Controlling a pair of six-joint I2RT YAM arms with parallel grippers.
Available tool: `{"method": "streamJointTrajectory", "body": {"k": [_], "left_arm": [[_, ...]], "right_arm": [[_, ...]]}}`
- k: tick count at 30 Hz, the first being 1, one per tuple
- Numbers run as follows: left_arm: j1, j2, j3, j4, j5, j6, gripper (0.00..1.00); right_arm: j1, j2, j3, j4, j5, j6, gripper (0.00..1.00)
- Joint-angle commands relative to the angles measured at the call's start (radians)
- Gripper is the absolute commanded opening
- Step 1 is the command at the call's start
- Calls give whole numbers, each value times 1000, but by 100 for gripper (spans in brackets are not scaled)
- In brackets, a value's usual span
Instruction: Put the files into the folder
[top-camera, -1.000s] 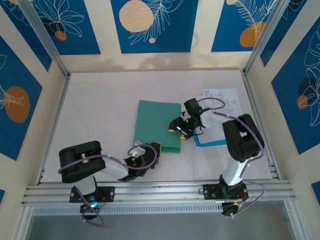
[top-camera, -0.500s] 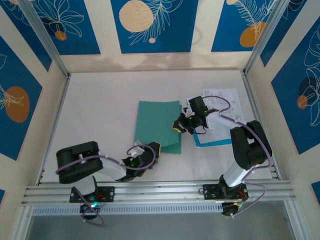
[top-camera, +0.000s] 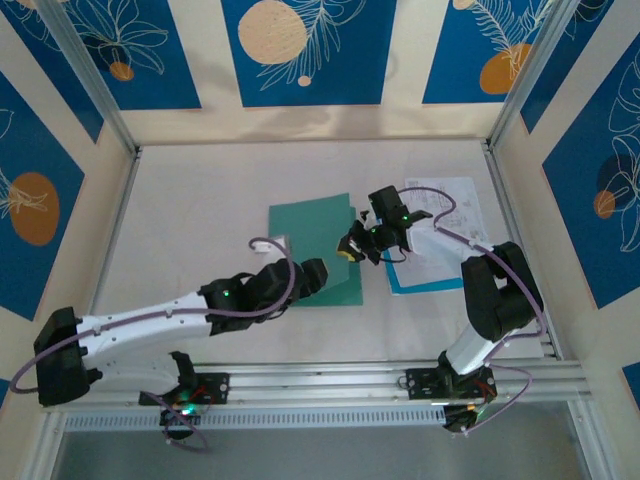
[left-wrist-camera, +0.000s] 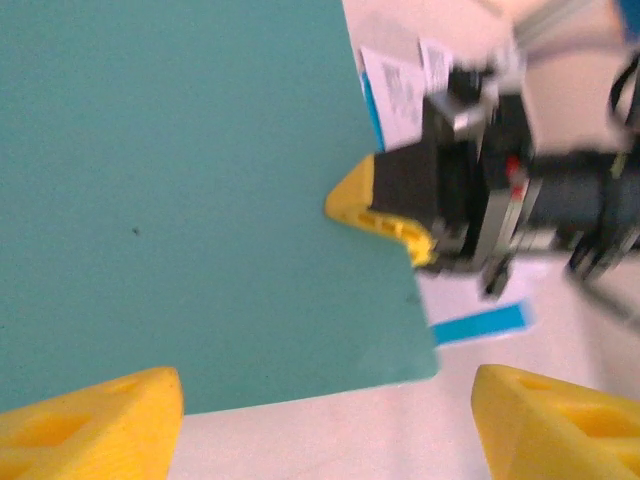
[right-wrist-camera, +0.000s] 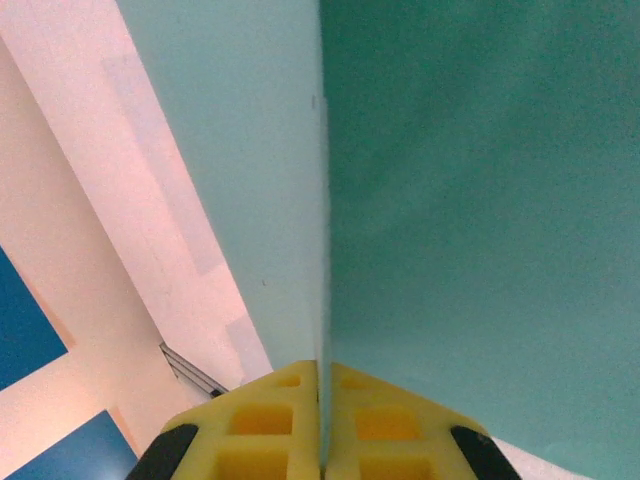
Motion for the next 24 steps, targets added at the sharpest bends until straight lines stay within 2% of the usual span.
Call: {"method": "streamJointTrajectory", "body": {"k": [1, 2, 4, 6, 9, 13, 17, 21, 24], "left_arm": [[-27, 85, 67, -222, 31, 507, 77], [-49, 105, 83, -213, 10, 567, 78], [-96, 142, 120, -191, -41, 692, 87], [-134, 191, 168, -207, -127, 767, 88], [-140, 281, 236, -269, -217, 793, 88], [-143, 363, 267, -254, -268, 817, 86], [-130, 444, 320, -272, -368, 801, 83], [-108, 513, 384, -271, -405, 806, 67], [-104, 546, 420, -261, -431, 820, 43]], "right_arm": [[12, -9, 66, -120, 18, 32, 0], [15, -9, 79, -135, 19, 33, 0], [16, -5, 105, -166, 18, 34, 0], [17, 2, 136, -194, 12, 26, 0], [24, 0, 160, -223, 13, 23, 0], [29, -11, 177, -243, 18, 25, 0], [35, -9, 185, -259, 19, 21, 0], [38, -11, 182, -261, 18, 28, 0], [39, -14, 181, -263, 17, 26, 0]]}}
